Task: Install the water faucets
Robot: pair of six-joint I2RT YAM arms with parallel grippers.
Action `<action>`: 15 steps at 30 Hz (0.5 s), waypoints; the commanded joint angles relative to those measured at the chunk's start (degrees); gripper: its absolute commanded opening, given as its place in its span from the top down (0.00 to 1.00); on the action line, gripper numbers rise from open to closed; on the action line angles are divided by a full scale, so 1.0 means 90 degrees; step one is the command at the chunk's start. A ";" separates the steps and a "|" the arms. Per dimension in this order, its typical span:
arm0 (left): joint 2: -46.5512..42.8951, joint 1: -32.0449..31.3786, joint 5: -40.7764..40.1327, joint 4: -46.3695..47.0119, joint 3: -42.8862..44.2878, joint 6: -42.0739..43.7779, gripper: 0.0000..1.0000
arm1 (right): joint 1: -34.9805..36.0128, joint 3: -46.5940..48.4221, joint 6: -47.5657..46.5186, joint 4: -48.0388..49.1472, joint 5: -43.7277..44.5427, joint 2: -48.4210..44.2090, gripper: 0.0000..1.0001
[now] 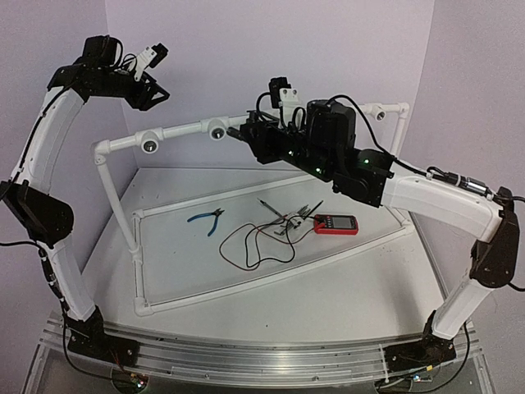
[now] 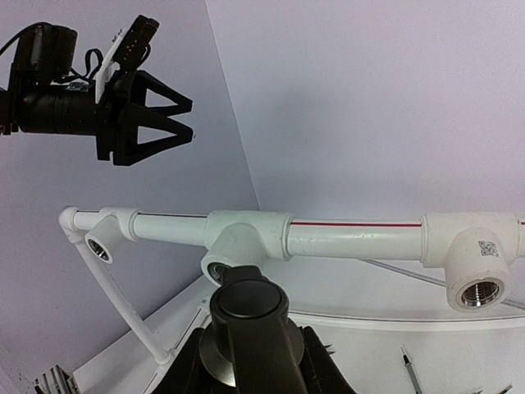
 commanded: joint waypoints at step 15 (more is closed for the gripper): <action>-0.0780 0.0920 0.3244 -0.0360 -0.2089 0.0216 0.38 | 0.0006 0.0240 0.0173 -0.0037 -0.0235 -0.0424 1.00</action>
